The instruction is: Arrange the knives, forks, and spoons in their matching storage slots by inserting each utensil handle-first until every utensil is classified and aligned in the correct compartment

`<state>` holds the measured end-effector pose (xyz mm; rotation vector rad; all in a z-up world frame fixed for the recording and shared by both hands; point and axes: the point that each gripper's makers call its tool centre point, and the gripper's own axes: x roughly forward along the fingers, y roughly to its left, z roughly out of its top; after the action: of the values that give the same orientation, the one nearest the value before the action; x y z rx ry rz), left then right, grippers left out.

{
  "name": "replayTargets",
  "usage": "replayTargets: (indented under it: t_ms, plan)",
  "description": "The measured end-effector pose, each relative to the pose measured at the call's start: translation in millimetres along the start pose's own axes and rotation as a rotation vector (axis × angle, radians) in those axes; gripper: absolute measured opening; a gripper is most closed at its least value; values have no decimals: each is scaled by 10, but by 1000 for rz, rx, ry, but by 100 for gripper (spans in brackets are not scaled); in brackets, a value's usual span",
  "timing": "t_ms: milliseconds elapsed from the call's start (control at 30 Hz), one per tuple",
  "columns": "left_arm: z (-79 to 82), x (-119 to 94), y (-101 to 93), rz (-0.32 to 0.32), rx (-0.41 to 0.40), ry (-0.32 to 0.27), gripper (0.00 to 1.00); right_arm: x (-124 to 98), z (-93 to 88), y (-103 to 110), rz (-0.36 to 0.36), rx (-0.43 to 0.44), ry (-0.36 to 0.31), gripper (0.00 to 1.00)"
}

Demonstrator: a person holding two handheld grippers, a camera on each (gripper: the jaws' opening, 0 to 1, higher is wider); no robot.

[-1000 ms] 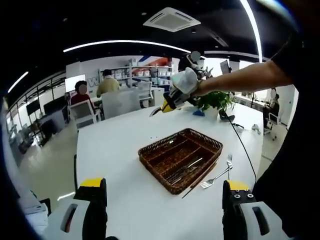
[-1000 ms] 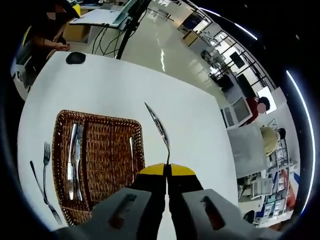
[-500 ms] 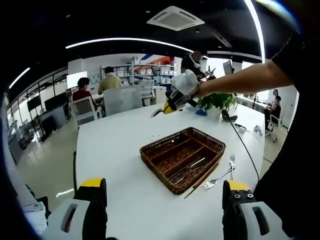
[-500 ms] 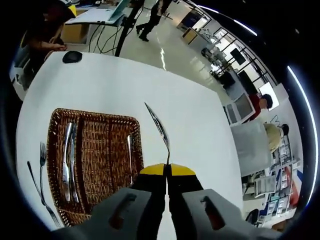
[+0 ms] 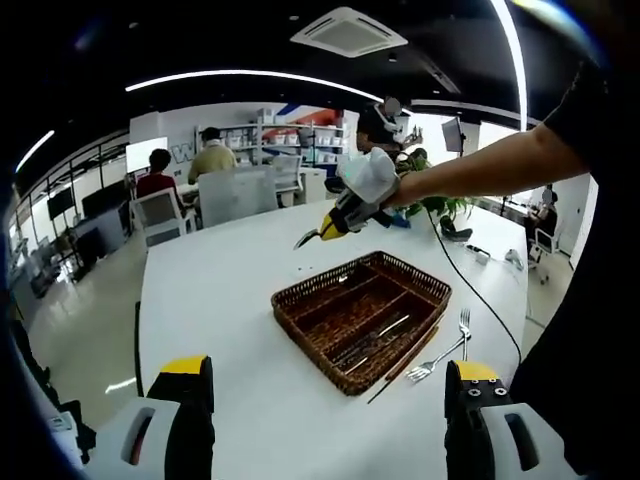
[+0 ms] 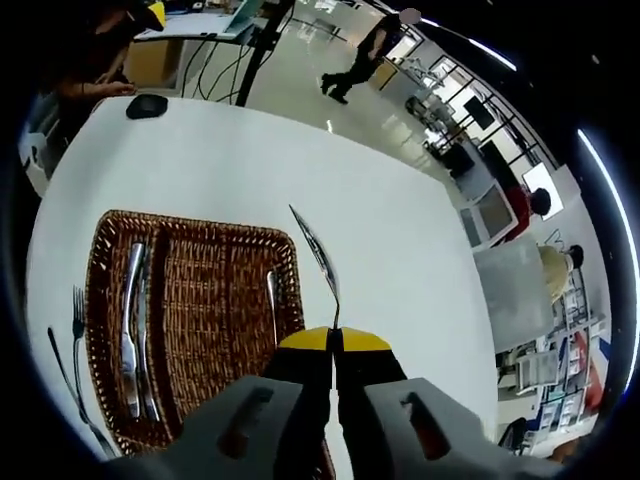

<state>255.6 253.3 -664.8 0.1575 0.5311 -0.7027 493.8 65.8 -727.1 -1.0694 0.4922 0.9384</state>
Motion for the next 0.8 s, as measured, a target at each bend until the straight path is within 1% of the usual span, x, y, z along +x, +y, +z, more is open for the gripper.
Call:
replayTargets:
  t_ms: [67,233,533,800]
  plan:
    - [1,16,4,2,-8,-4,100,20,-22,9,-22,-5,-3,0]
    - [-10,51,-5,4,-15,-3,100,68,-72,51,-49,0,-8,0]
    - [-18,29,8,14,-30,-7,100,111,-34,97,-53,-2,-21,0]
    - [-54,-32,21,33,-43,-13,100,215,-81,164,-75,-9,-6,0]
